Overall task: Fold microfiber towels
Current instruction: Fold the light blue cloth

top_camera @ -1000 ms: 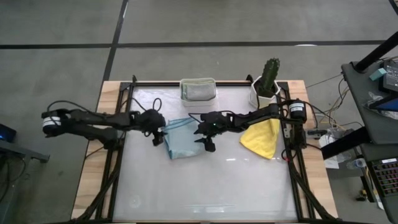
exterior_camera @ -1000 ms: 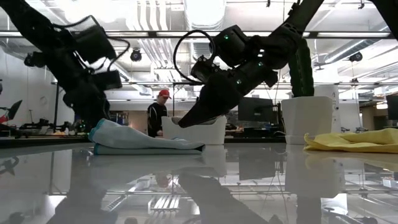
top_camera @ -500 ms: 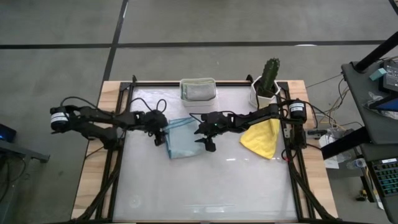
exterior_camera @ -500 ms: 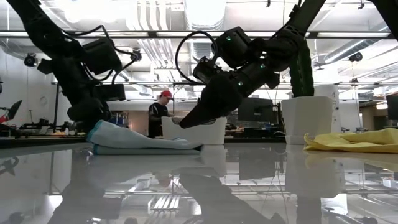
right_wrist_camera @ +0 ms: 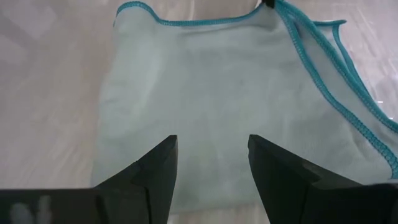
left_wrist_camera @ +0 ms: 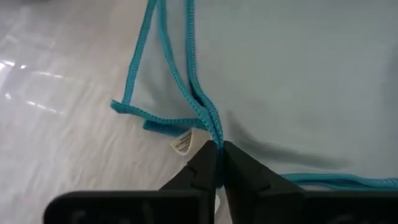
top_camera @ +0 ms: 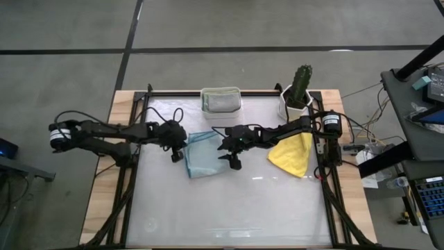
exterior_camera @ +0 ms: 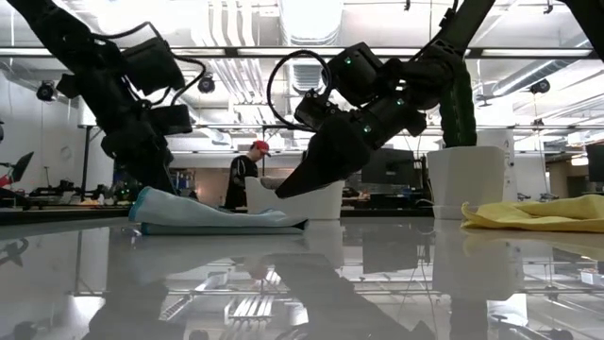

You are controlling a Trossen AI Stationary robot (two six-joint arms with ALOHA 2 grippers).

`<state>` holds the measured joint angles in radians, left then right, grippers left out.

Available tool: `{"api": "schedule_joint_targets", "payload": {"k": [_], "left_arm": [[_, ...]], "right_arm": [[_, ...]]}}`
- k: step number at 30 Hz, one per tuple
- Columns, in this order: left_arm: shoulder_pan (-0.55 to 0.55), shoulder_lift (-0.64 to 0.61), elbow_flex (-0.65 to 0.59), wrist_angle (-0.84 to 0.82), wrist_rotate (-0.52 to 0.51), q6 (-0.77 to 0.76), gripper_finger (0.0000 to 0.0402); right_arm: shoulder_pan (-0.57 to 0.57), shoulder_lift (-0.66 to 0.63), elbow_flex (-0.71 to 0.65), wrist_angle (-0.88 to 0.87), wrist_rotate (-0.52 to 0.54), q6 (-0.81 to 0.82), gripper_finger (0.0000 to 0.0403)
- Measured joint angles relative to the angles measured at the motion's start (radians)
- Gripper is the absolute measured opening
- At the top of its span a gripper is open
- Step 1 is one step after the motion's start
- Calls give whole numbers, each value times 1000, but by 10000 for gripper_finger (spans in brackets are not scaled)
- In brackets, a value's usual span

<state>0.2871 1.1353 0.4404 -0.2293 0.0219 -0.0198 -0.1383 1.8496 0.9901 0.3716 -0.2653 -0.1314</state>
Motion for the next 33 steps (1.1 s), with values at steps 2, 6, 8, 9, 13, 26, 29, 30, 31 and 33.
{"api": "schedule_joint_targets", "payload": {"k": [2, 6, 8, 9, 13, 26, 29, 30, 31, 33], "left_arm": [[0, -6, 1, 2, 0, 3, 3], [0, -6, 28, 1, -1, 31, 1], [0, -6, 54, 1, -3, 61, 1], [0, -6, 69, 0, -10, 81, 1], [2, -6, 127, -6, -52, 183, 1], [54, 119, 151, -59, -136, 227, 0], [54, 158, 151, -29, -137, 186, 0], [54, 165, 153, -33, -137, 183, 2], [54, 171, 156, -33, -137, 183, 5], [54, 177, 161, -31, -138, 183, 21]], "right_arm": [[0, 0, -1, 0, 0, 0, 187], [0, 1, -2, 0, 0, 0, 187], [0, 1, -2, 1, 0, 0, 187], [0, 1, -2, 1, 0, 0, 187], [0, 1, -3, 1, 0, 0, 187], [0, 2, -3, 1, 0, 0, 187], [0, 2, -3, 2, 0, 0, 187], [0, 2, -3, 2, 0, -1, 187], [0, 2, -3, 2, -4, -7, 187], [1, 2, -3, 1, -33, -15, 187]]}}
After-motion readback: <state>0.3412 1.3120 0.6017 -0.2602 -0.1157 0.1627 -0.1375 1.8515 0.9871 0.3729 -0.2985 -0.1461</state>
